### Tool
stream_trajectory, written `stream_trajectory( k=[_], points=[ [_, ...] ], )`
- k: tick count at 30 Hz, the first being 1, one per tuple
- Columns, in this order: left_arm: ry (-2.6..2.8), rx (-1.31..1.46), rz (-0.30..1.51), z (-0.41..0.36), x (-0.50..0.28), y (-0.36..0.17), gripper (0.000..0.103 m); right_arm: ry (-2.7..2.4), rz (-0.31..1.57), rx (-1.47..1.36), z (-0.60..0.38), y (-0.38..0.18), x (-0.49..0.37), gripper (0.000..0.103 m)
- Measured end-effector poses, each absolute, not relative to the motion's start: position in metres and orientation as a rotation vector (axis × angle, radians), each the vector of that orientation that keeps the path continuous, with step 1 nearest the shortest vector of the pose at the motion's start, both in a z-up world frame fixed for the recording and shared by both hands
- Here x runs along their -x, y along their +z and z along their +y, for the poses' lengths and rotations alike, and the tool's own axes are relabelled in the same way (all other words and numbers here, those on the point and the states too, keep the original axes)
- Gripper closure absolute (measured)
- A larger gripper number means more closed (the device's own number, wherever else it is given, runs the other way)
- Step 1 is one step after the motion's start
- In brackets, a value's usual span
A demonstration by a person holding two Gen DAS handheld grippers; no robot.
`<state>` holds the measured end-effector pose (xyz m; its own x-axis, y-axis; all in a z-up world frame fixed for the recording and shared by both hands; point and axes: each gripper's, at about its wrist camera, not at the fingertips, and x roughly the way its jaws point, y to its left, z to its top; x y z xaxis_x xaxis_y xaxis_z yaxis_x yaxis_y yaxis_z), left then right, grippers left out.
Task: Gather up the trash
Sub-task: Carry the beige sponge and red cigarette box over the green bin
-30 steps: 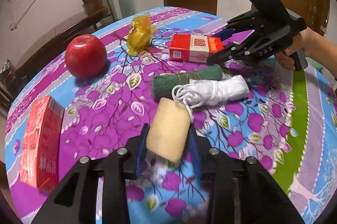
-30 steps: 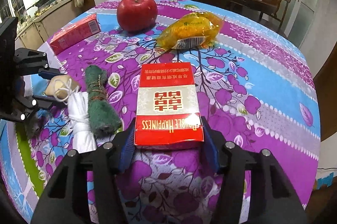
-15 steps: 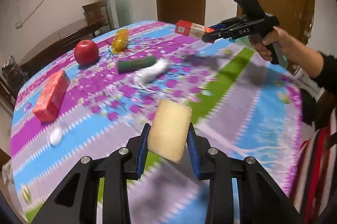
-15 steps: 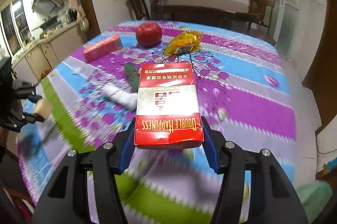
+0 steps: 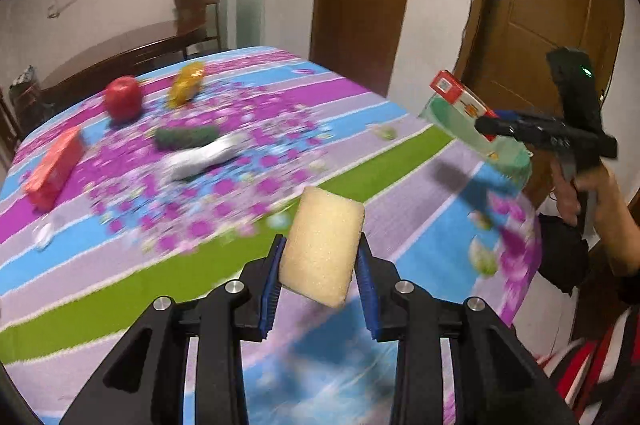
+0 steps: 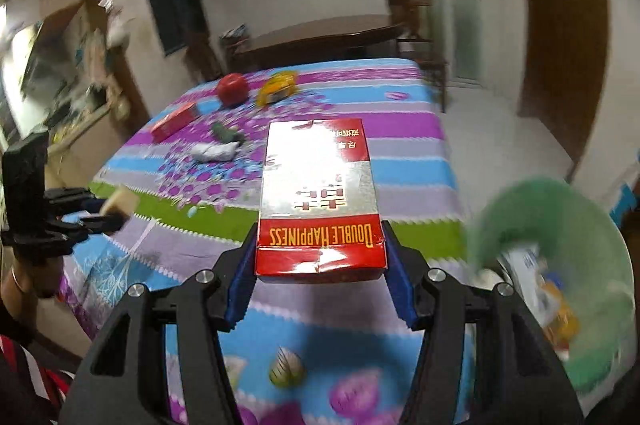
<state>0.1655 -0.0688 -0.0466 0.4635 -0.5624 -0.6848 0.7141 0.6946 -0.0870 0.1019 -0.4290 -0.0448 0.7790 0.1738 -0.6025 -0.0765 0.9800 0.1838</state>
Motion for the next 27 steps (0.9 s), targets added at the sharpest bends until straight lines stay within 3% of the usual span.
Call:
stream_trajectory(
  k=[12,19,27],
  points=[
    [-0.905,-0.388,0.702,-0.281,-0.179,-0.019,0.068,-0.176,0.627,-0.217,-0.528,-0.014,-0.021,0.049],
    [-0.973,-0.482,0.697,-0.404,-0.192,-0.009,0.068,-0.319,0.749,-0.262,-0.587,-0.005,-0.025,0.049],
    [-0.997,-0.573,0.753,-0.502,-0.199,-0.034,0.068,-0.338,0.908,-0.363,-0.628,-0.021,-0.059,0.049]
  ],
)
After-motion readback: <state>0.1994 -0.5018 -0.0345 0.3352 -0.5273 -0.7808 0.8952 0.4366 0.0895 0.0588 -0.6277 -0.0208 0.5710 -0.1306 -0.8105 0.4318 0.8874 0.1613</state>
